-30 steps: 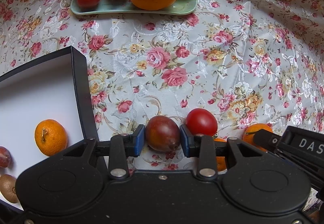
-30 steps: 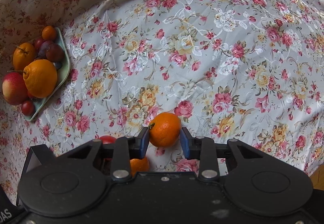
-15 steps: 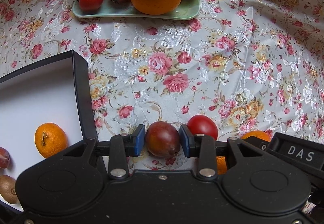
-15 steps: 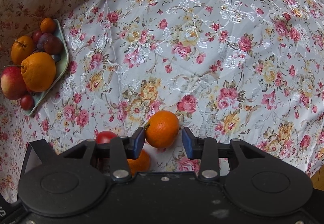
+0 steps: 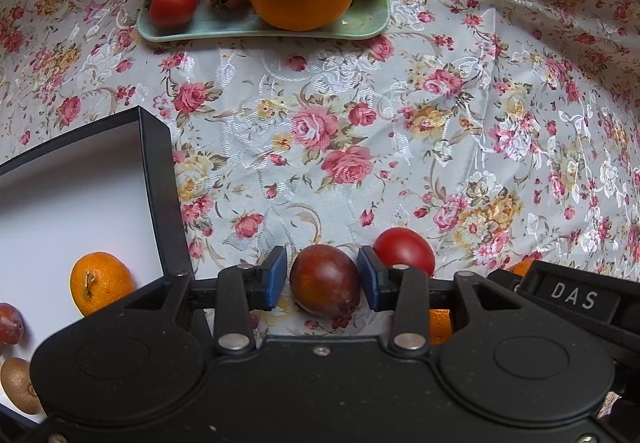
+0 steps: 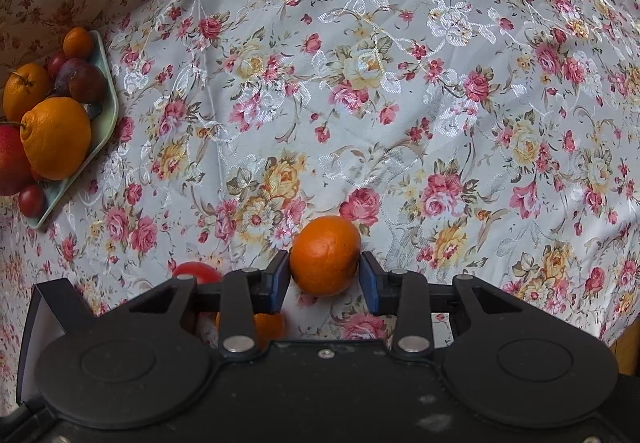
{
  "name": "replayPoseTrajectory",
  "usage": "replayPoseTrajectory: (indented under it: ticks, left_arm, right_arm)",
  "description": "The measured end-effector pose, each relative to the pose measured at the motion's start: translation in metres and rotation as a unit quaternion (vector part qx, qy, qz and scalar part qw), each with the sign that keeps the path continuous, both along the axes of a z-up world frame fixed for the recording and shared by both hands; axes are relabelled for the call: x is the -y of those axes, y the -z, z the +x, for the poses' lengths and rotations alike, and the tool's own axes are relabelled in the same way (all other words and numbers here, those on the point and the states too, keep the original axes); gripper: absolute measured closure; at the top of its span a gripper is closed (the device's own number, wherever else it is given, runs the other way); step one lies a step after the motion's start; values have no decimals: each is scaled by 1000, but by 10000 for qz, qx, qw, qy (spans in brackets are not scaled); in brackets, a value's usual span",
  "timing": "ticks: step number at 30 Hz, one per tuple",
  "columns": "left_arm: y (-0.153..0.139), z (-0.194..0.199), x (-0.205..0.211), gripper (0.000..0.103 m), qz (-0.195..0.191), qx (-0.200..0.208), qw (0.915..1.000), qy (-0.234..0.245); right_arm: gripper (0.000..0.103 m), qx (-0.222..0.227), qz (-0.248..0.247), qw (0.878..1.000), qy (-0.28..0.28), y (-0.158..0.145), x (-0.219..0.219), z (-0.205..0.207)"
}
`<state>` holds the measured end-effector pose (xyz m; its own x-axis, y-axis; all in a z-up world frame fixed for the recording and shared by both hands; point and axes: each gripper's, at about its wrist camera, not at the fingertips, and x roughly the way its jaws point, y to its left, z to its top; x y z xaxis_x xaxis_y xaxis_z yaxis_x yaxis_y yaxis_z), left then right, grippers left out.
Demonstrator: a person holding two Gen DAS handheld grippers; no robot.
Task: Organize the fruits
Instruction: 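Lift the pear with the left tool while the right tool lifts the tangerine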
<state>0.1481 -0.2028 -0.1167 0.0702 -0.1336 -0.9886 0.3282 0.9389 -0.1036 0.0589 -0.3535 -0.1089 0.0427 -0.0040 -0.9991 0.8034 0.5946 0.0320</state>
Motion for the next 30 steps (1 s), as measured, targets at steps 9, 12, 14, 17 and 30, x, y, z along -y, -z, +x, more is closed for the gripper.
replayPoseTrajectory:
  ticks: [9, 12, 14, 17, 30]
  left_arm:
    - [1, -8, 10, 51, 141, 126, 9997, 178]
    - [1, -9, 13, 49, 160, 158, 9995, 208]
    - [1, -10, 14, 49, 198, 183, 9994, 234]
    - [0, -10, 15, 49, 223, 179, 9994, 201]
    - [-6, -12, 9, 59, 137, 166, 9998, 6]
  right_arm:
    - [65, 139, 28, 9998, 145, -15, 10, -5]
    - [65, 193, -16, 9997, 118, -21, 9, -6]
    - [65, 206, -35, 9997, 112, -22, 9, -7]
    - [65, 216, -20, 9997, 143, -25, 12, -9]
    - [65, 379, -99, 9991, 144, -38, 11, -20]
